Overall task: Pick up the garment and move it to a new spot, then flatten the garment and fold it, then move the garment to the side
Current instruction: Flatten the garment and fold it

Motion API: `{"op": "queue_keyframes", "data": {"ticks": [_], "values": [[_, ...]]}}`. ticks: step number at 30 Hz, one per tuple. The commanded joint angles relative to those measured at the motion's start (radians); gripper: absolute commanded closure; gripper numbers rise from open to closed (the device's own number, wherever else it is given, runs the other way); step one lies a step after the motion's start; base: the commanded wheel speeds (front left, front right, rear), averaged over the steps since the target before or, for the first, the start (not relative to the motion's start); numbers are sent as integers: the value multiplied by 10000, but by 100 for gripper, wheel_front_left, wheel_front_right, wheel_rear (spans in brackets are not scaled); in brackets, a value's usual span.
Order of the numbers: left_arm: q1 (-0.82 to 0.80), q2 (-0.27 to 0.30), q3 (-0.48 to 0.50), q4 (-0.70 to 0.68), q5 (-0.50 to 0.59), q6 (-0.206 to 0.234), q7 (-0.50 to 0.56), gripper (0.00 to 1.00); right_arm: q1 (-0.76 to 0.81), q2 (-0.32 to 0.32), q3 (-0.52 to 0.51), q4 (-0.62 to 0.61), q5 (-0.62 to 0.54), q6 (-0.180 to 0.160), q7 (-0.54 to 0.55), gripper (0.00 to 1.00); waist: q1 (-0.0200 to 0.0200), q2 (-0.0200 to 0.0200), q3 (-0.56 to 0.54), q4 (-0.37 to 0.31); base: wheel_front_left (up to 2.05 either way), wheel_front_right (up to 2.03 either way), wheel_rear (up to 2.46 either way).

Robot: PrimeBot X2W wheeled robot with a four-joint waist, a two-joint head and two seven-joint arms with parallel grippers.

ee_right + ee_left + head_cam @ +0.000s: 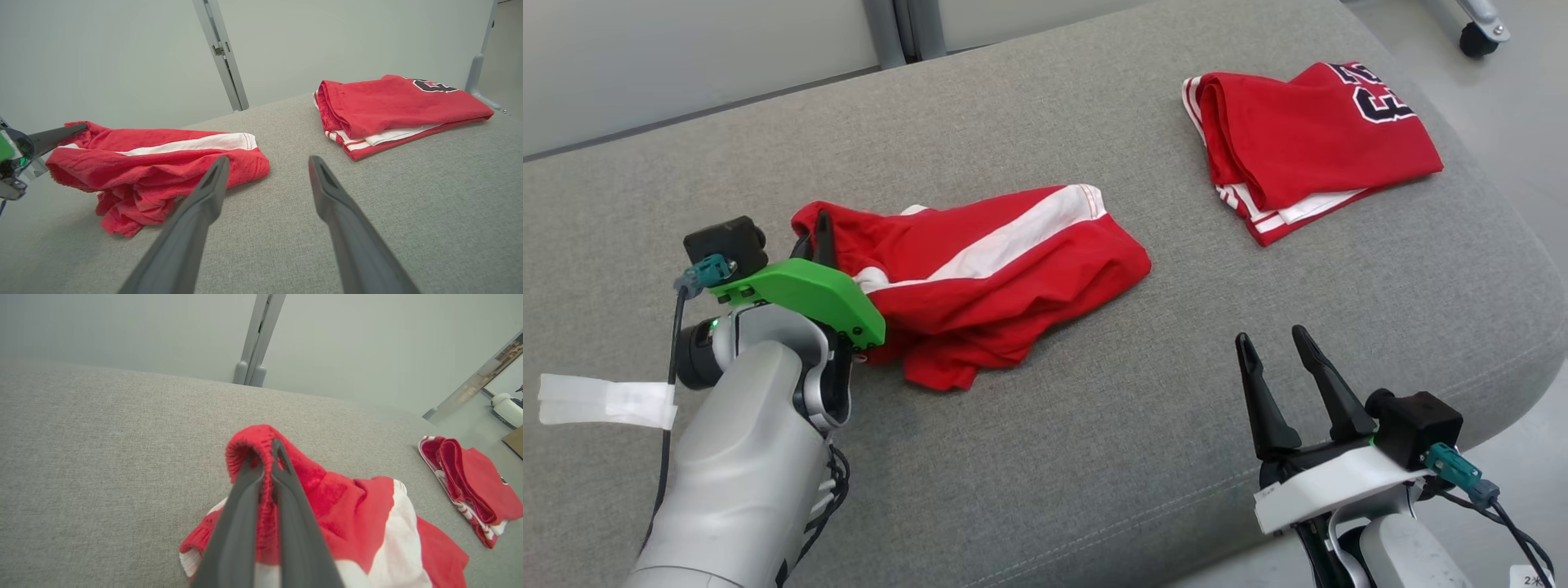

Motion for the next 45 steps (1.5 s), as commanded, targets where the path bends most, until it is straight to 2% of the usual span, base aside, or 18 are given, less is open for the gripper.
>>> {"op": "queue_keyframes", "data": {"ticks": [1,4,5,7,9,10,11,16,22,28,31,36,42,45], "values": [[-202,32,-28,377,101,-29,-140,100,-106,3,19,14,-16,-6,-30,0,0,0,99,-102,0,0,0],[-350,-29,-115,1178,177,-172,-236,79,-70,31,20,41,-41,-6,-30,0,0,0,41,-74,0,0,0],[-358,-39,-153,1340,206,-251,-269,67,-26,32,-9,47,-53,-6,-30,0,0,0,-5,-35,0,0,0],[-344,-29,-201,1467,246,-329,-306,66,26,38,-47,53,-65,-6,-30,0,0,0,-51,11,0,0,0],[-52,-62,-302,1590,275,-607,-441,48,164,31,-182,55,-71,-6,-30,0,0,0,-217,254,0,0,0],[64,-91,-311,1542,243,-720,-490,15,205,25,-210,50,-71,-6,-30,0,0,0,-270,358,0,0,0],[151,-113,-327,1456,246,-823,-538,0,257,29,-229,38,-69,-6,-30,0,0,0,-322,467,0,0,0],[820,-62,-223,724,262,-970,-706,0,314,65,-135,30,-40,-6,-30,0,0,0,-525,863,0,0,0],[2248,270,132,-1152,422,-591,-758,0,503,81,-243,37,-69,-6,-30,0,0,0,-778,1224,0,0,0],[4196,608,674,-3805,923,-31,-766,0,653,51,-359,104,-19,-6,-30,0,0,0,-1054,1483,0,0,0],[5188,723,960,-5064,1578,306,-766,0,702,64,-421,118,46,-6,-30,0,0,0,-1196,1631,0,0,0],[6702,473,1459,-6541,2484,555,-761,0,726,39,-435,143,102,-6,-30,0,0,0,-1457,1797,0,0,0],[7812,417,1486,-7497,4313,656,-760,0,869,41,-523,129,47,-6,-30,0,0,0,-1700,1998,0,0,0],[8222,164,1667,-7677,4721,775,-762,0,1014,59,-589,84,-9,-6,-30,0,0,0,-1828,2080,0,0,0]]}}
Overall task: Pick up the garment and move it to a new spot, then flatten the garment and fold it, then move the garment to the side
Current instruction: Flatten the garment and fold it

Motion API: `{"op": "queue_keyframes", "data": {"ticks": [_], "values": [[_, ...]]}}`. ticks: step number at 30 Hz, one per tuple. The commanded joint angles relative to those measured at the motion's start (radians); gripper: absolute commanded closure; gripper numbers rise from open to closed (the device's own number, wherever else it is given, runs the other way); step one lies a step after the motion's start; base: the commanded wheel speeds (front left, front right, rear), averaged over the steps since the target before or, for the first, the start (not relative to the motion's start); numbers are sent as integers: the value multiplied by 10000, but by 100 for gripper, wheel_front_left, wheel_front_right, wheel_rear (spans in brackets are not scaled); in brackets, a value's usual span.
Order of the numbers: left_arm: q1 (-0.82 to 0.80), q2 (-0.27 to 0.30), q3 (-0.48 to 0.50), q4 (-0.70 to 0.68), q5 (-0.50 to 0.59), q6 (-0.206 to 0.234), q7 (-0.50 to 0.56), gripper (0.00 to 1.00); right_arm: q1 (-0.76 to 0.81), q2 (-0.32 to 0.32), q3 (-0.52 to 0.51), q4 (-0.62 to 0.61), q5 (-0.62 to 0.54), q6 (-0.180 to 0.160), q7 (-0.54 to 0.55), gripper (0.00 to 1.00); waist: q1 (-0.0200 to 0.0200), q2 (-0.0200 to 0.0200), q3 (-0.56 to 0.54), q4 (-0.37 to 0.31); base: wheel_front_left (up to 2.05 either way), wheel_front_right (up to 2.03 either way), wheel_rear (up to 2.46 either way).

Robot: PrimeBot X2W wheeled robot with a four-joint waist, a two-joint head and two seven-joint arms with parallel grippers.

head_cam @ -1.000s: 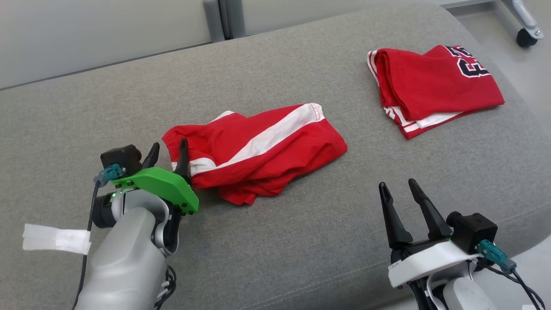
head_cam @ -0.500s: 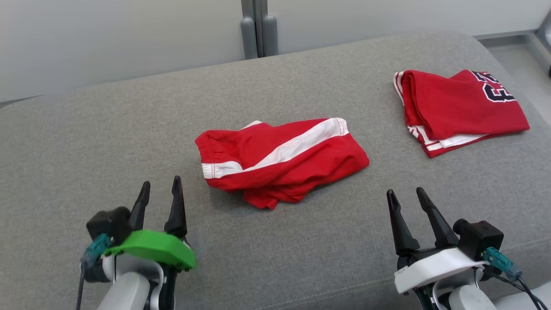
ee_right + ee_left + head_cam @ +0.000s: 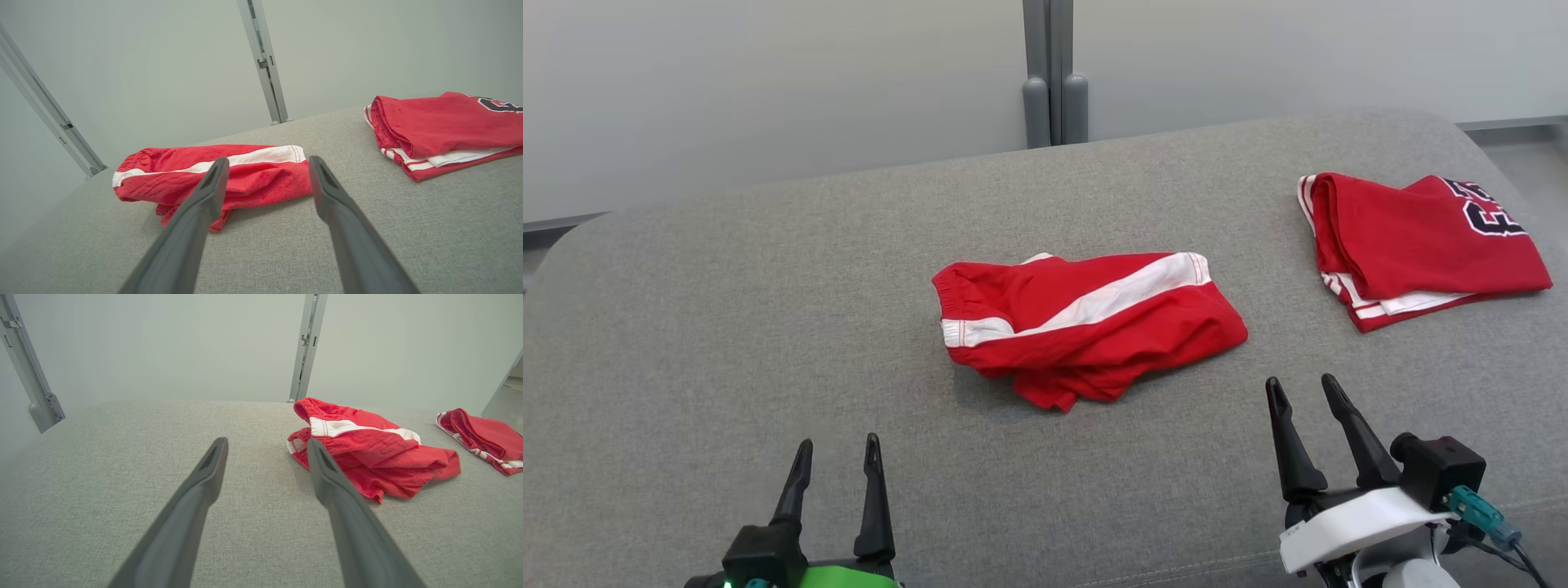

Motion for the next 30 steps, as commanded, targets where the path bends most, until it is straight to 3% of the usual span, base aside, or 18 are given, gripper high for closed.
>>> {"op": "queue_keyframes", "data": {"ticks": [1,14,30], "values": [[251,-119,127,-121,255,-1,-22,0,198,-8,-79,-41,-60,-6,-30,0,0,0,-150,119,0,0,0],[867,-695,945,-332,1149,-475,-22,0,591,70,-103,44,-519,-6,-30,0,0,0,-323,137,0,0,0],[610,-1024,1310,212,1408,-1006,-21,0,614,23,-27,4,-559,-6,-30,0,0,0,-362,116,0,0,0]]}}
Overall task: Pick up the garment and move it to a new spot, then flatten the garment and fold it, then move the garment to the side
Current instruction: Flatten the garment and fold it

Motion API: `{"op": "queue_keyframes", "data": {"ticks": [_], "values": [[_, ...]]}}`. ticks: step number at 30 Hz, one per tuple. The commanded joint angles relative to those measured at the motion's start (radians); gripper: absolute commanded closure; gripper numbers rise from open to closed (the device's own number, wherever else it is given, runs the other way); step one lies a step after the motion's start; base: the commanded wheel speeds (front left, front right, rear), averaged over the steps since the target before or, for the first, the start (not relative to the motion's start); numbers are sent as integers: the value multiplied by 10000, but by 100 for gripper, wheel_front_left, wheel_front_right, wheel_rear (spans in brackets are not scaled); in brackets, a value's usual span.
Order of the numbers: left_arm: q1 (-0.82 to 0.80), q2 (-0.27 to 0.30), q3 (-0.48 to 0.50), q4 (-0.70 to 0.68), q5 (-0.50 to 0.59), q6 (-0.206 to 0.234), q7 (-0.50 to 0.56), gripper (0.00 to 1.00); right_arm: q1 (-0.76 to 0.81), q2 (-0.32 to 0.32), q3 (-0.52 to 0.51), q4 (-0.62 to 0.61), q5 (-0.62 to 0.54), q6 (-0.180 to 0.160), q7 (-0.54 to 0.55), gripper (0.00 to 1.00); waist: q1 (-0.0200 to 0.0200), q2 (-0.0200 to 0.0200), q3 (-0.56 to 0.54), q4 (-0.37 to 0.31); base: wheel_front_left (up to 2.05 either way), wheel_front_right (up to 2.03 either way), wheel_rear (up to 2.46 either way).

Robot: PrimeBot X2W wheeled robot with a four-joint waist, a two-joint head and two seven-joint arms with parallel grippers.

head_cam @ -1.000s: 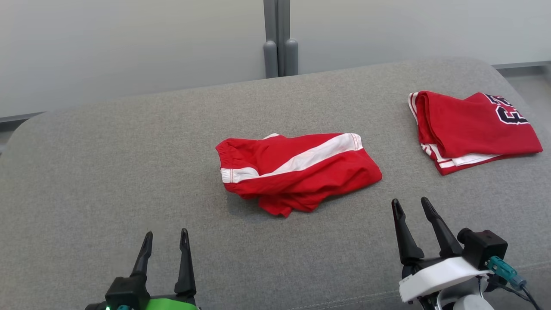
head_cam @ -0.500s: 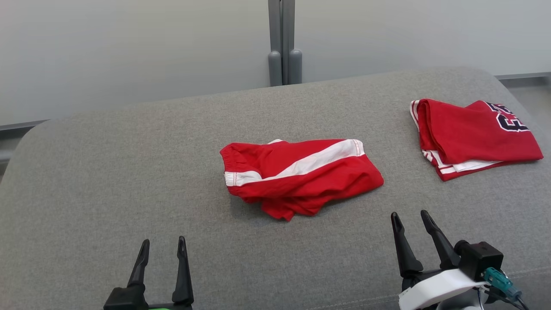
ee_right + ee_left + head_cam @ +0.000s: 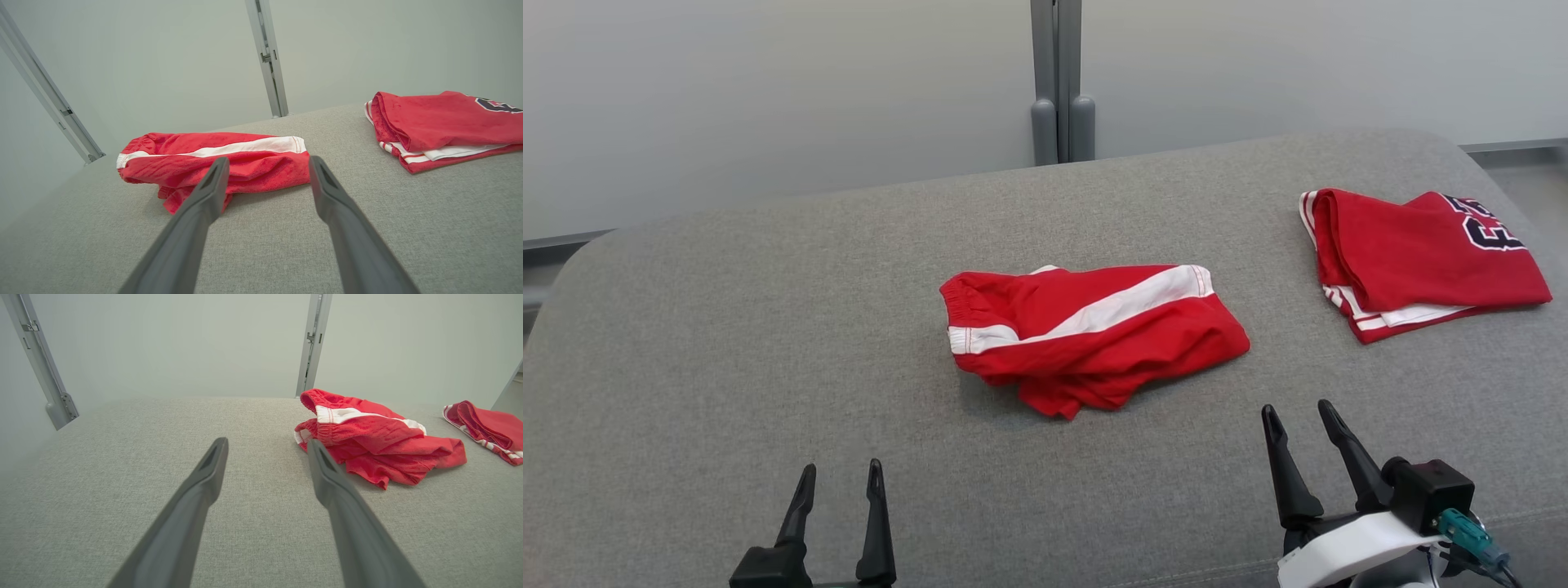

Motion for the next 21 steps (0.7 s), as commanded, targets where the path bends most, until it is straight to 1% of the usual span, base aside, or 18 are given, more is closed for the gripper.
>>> {"op": "queue_keyframes", "data": {"ticks": [1,6,8,10,11,15,17,18,19,20,21], "values": [[-219,-1,-23,112,-115,-167,-23,0,96,-50,-4,-13,-9,-6,-30,0,0,0,28,1,0,0,0],[-1087,-28,-312,587,-674,-886,-23,0,83,-84,47,-30,15,-6,-30,0,0,0,196,54,0,0,0],[-1588,-41,-468,960,-1068,-1220,-21,0,2,-127,118,-43,62,-6,-30,0,0,0,318,67,0,0,0],[-2177,-43,-681,1456,-1653,-1447,-20,0,-120,-181,194,-52,93,-6,-30,0,0,0,465,50,0,0,0],[-2459,-45,-785,1730,-1965,-1504,11,0,-172,-204,232,-53,100,-6,-30,0,0,0,533,34,0,0,0],[-3662,-37,-1137,3018,-2624,-1624,498,0,-266,-284,344,-59,126,-6,-30,0,0,0,768,-53,0,0,0],[-4221,-39,-1245,3607,-2699,-1599,635,0,-333,-323,378,-59,146,-6,-30,0,0,0,890,-99,0,0,0],[-4221,-39,-1245,3607,-2699,-1599,635,0,-333,-323,378,-59,146,-6,-30,0,0,0,890,-99,0,0,0],[-4698,-35,-1263,4158,-3016,-1564,778,0,-423,-356,433,-51,154,-6,-30,0,0,0,1020,-163,0,0,0],[-4698,-35,-1263,4158,-3016,-1564,778,0,-423,-356,433,-51,154,-6,-30,0,0,0,1020,-163,0,0,0],[-5122,-37,-1365,4609,-3381,-1601,960,0,-479,-386,463,-59,172,-6,-30,0,0,0,1127,-223,0,0,0]]}}
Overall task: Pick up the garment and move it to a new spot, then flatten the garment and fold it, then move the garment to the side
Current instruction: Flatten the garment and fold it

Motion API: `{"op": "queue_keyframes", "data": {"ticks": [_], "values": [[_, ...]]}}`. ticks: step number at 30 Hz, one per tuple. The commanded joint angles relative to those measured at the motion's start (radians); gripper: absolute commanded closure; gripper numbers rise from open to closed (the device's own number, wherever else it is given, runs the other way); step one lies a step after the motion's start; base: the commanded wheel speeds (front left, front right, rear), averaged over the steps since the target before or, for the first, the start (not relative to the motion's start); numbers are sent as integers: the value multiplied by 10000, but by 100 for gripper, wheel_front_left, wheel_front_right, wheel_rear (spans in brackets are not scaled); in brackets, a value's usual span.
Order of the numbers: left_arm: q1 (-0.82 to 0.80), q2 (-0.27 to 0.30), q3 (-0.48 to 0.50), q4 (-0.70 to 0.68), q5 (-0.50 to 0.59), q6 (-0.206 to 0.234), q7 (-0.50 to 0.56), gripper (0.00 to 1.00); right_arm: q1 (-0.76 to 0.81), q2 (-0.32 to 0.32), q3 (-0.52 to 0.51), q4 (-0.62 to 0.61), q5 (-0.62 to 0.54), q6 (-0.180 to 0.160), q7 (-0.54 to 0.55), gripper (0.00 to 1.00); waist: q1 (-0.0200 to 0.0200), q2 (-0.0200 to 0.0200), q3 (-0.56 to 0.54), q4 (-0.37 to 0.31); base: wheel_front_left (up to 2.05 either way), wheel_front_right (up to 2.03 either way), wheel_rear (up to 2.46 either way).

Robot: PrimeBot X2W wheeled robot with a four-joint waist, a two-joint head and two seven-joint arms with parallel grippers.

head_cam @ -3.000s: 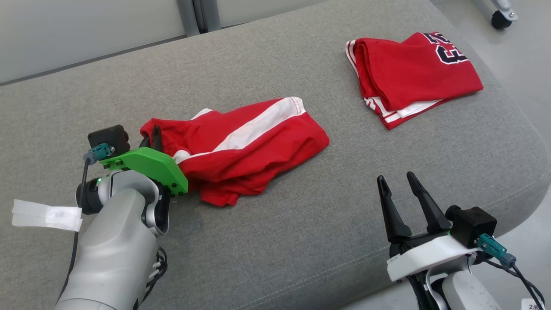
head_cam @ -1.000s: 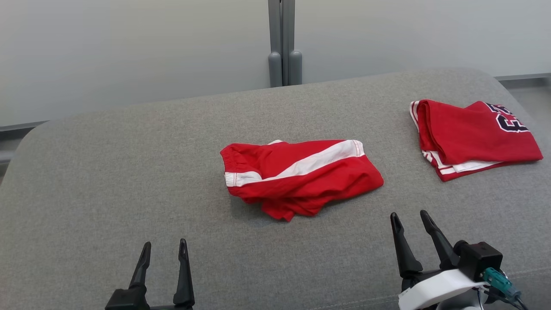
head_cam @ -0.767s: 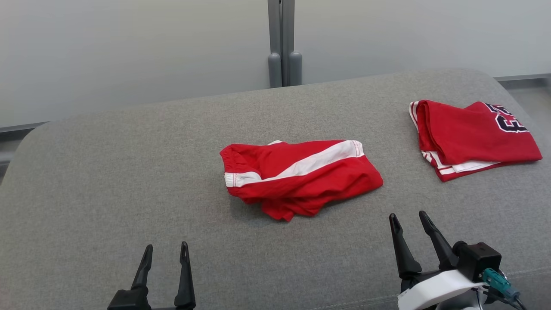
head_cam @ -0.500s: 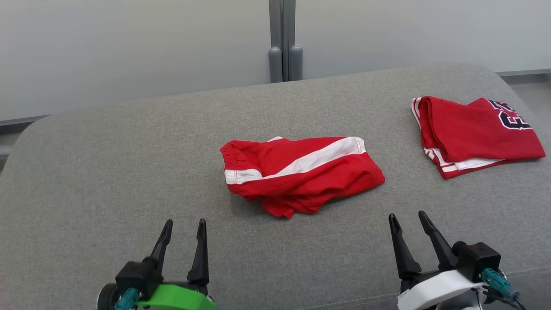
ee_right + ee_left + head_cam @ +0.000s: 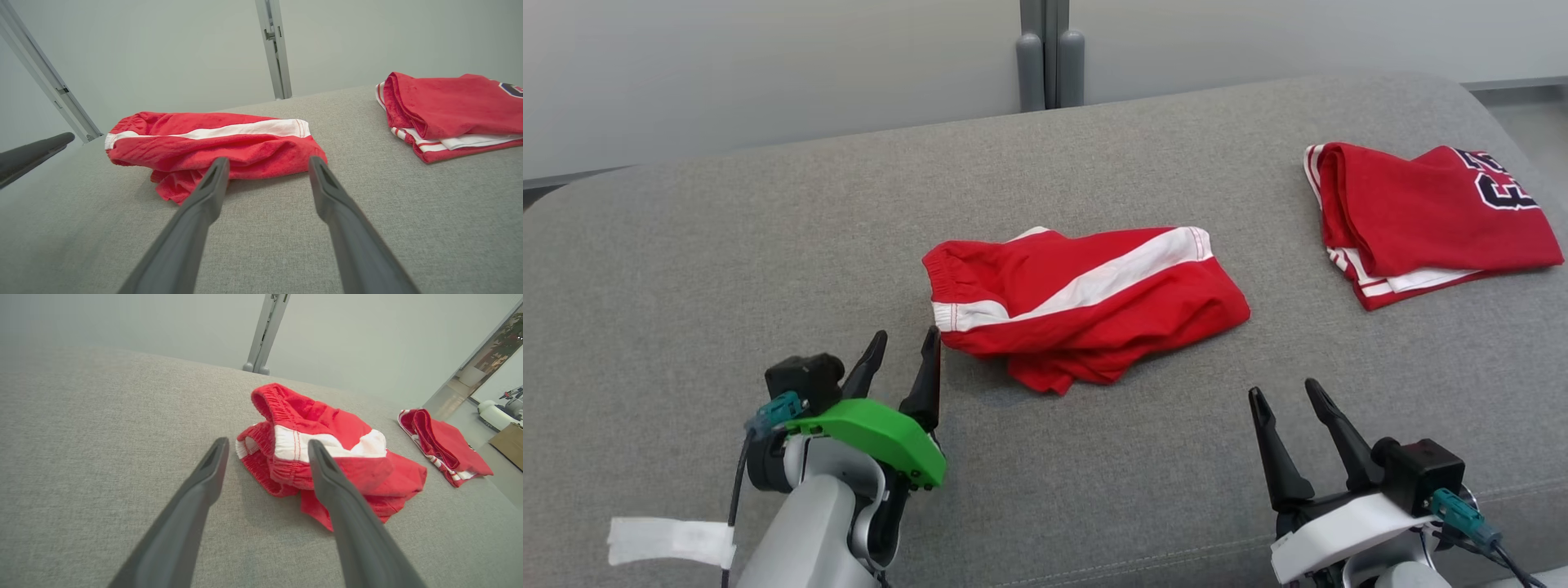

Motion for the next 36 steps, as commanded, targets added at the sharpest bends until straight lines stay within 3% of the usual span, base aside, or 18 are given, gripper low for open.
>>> {"op": "queue_keyframes", "data": {"ticks": [1,8,23,24,25,26,36], "values": [[-338,28,-77,256,-265,-38,128,0,-150,-68,14,-25,72,-6,-30,0,0,-1,186,-127,0,0,0],[-1322,30,-573,1276,-846,-200,519,0,-343,-82,10,-34,55,-6,-30,0,0,-1,400,-296,0,0,0],[-2084,79,-616,2570,-1205,-301,390,0,-523,-98,89,-20,30,-6,-30,0,0,-1,610,-738,0,0,0],[-2122,95,-641,2613,-1178,-306,342,51,-527,-104,83,-17,27,-6,-30,0,0,-1,615,-759,0,0,0],[-2154,102,-670,2672,-1150,-310,356,82,-533,-105,67,-21,27,-6,-30,0,0,-1,618,-776,0,0,0],[-2163,99,-699,2711,-1128,-310,335,100,-533,-108,52,-26,27,-6,-30,0,0,-1,614,-786,0,0,0],[-1240,358,-1129,2078,-712,-112,10,100,-444,-22,-44,-4,143,-6,-30,0,0,-1,418,-571,0,0,0]]}}
